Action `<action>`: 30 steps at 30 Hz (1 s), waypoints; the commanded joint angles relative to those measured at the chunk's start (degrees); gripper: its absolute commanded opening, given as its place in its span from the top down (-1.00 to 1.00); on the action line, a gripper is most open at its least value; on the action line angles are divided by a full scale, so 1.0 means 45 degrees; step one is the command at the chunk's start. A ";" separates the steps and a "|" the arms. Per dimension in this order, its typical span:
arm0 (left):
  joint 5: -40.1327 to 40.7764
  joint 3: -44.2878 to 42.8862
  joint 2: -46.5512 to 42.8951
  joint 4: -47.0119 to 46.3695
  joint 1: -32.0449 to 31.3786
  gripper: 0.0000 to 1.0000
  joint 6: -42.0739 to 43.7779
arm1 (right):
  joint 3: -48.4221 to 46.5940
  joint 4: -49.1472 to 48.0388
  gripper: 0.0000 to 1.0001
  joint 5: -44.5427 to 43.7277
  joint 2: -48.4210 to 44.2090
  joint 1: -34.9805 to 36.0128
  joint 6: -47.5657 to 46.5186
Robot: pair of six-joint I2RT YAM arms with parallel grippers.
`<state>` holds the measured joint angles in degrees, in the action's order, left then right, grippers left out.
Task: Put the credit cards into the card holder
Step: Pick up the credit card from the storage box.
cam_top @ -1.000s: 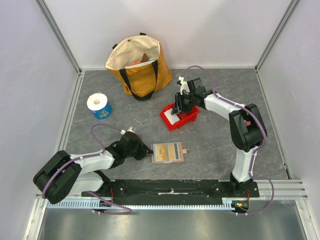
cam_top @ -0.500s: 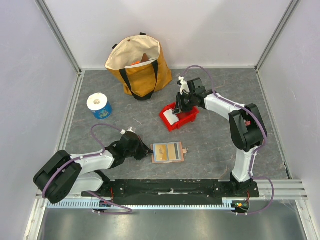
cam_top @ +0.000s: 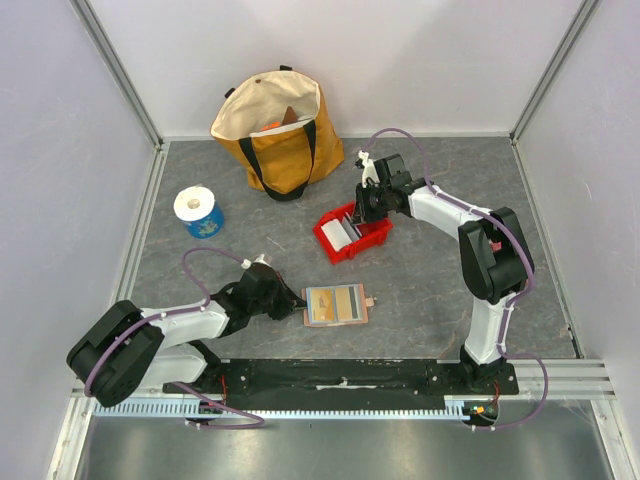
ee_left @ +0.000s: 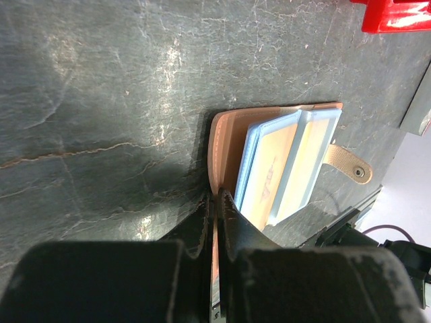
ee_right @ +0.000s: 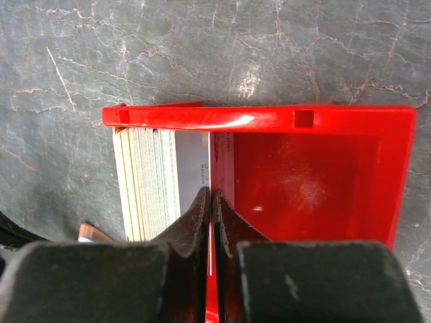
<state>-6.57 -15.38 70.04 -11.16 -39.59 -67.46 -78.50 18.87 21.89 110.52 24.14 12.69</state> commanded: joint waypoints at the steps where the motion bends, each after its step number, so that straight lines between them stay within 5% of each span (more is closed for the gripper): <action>1: 0.0014 -0.0021 0.0178 -0.0118 0.0049 0.97 0.0480 | -0.0427 0.0200 0.84 -0.0352 -0.0029 -0.0013 -0.0280; 19: -0.0024 -0.0060 0.0275 -0.0138 0.0048 0.96 0.0518 | -0.0641 0.0688 0.66 -0.1289 0.0635 0.0494 -0.0670; 25: -0.0025 -0.0118 0.0314 -0.0138 0.0048 0.97 0.0538 | -0.0758 0.0728 0.98 -0.1913 0.0149 0.0534 -0.0769; 30: -0.0025 -0.0060 0.0217 -0.0138 0.0029 0.96 0.0539 | -0.1032 0.0689 1.00 -0.3123 -0.1022 0.0553 -0.0944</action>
<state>-6.68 -15.38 70.72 -12.14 -39.62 -67.46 -79.35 22.04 12.99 112.42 26.30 10.00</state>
